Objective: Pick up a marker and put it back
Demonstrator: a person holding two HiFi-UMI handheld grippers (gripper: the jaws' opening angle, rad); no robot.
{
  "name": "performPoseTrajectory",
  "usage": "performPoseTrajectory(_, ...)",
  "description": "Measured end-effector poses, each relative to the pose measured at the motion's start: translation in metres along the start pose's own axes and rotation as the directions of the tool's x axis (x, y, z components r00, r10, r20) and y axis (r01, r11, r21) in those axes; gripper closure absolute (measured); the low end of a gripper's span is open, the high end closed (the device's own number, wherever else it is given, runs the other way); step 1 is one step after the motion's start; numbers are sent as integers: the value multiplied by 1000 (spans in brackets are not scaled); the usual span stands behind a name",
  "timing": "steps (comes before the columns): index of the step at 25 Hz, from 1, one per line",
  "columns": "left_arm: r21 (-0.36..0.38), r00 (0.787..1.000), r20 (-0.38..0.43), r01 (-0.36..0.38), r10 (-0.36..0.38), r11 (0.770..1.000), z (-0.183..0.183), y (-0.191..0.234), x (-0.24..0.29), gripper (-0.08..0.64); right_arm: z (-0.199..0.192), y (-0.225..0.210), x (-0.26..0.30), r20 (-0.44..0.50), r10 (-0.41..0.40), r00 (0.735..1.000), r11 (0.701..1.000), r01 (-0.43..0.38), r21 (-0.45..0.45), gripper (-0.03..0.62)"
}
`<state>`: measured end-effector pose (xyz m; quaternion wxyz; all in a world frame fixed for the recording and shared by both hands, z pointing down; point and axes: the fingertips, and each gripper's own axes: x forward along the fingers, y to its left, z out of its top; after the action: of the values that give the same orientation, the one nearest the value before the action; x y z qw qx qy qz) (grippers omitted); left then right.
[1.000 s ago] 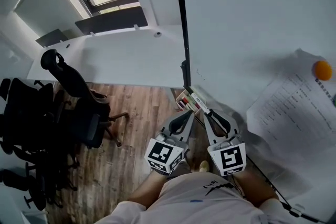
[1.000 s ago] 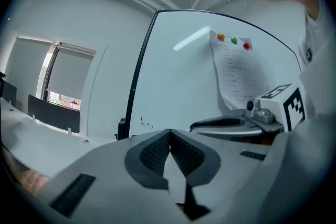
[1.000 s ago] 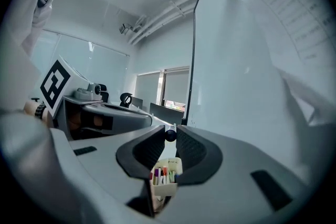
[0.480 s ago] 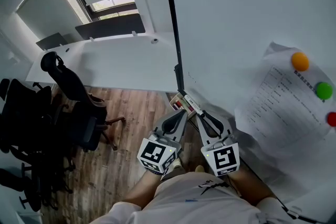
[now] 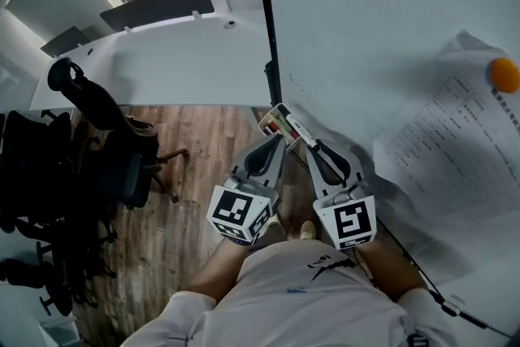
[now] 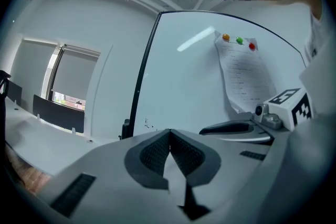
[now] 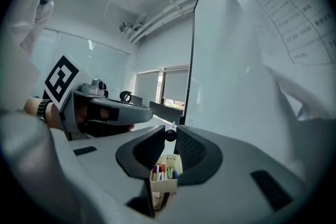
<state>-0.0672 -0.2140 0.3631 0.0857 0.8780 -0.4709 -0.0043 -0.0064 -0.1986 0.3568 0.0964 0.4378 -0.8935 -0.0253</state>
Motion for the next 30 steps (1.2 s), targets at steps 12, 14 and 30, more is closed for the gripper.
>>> performPoseTrajectory(12,-54,999,-42,21,-23,998,-31,35,18,549,-57,0,33,-141,-20,990,1000,23,20,518)
performPoseTrajectory(14,-66,998,-54,30,-34,997,-38,38,21,549,-69,-1,40,-162,-29,986,999,35,32,518)
performPoseTrajectory(30,-96,987,-129,79,-91,992,-69,69,40,549,-130,-5,87,-257,-61,965,992,87,90,518)
